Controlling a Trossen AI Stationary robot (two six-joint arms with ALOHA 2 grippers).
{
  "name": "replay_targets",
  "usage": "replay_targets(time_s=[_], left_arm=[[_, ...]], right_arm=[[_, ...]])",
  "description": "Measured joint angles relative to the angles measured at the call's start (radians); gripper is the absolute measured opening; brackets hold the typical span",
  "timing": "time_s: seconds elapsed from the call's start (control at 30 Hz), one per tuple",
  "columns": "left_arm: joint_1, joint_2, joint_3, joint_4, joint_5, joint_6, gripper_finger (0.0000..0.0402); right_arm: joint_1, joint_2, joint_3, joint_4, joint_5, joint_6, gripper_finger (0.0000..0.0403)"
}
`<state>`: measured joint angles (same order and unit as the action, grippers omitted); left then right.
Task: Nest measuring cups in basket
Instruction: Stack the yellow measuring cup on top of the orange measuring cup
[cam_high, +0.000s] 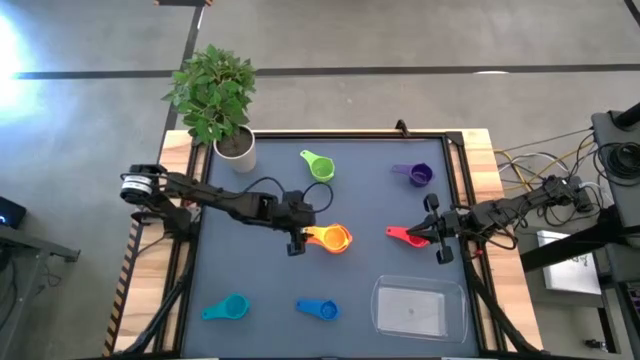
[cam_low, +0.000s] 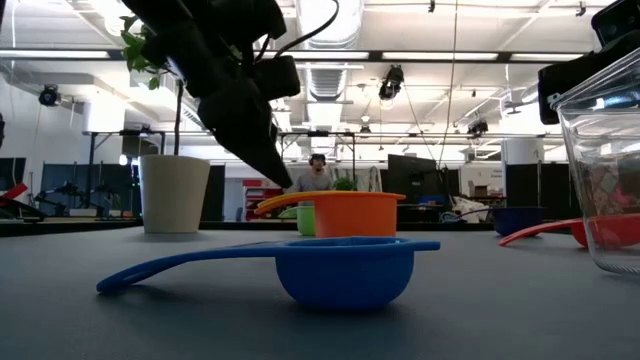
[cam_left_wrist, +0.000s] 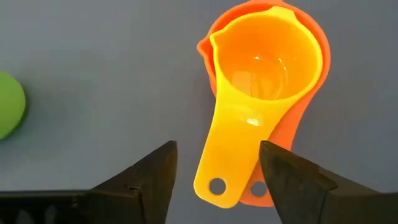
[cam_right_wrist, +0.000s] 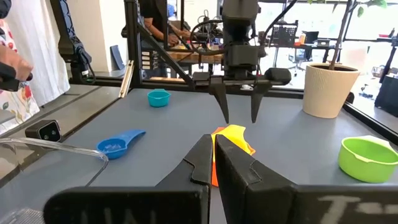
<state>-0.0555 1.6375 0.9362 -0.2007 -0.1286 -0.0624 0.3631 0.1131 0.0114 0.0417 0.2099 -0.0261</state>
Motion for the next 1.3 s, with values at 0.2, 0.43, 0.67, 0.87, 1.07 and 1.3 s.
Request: replay_targets(time_s=[0.2,0.43,0.67,0.87,1.07,1.3], left_arm=[[-0.002,0.000,0.004,-0.002,-0.004,0.033,0.0271],[-0.002,0.001,0.003,-0.005,0.014,0.075,0.0278],[-0.002,0.046,0.000,-0.018,0.016,0.091,0.0246],[0.000,0.064,-0.001,-0.016,0.016,0.089,0.0223],[0.000,0.064,0.013,-0.013,0.016,0.088,0.0196],[0.001,0.064,0.014,-0.018,0.044,0.106,0.0173]], right_arm=[[0.000,0.000,0.000,0.000,0.000,0.000,0.0009],[0.000,0.000,0.000,0.000,0.000,0.000,0.0009],[0.000,0.000,0.000,0.000,0.000,0.000,0.0009],[0.000,0.000,0.000,0.000,0.000,0.000,0.0009],[0.000,0.000,0.000,0.000,0.000,0.000,0.0009],[0.000,0.000,0.000,0.000,0.000,0.000,0.0009]])
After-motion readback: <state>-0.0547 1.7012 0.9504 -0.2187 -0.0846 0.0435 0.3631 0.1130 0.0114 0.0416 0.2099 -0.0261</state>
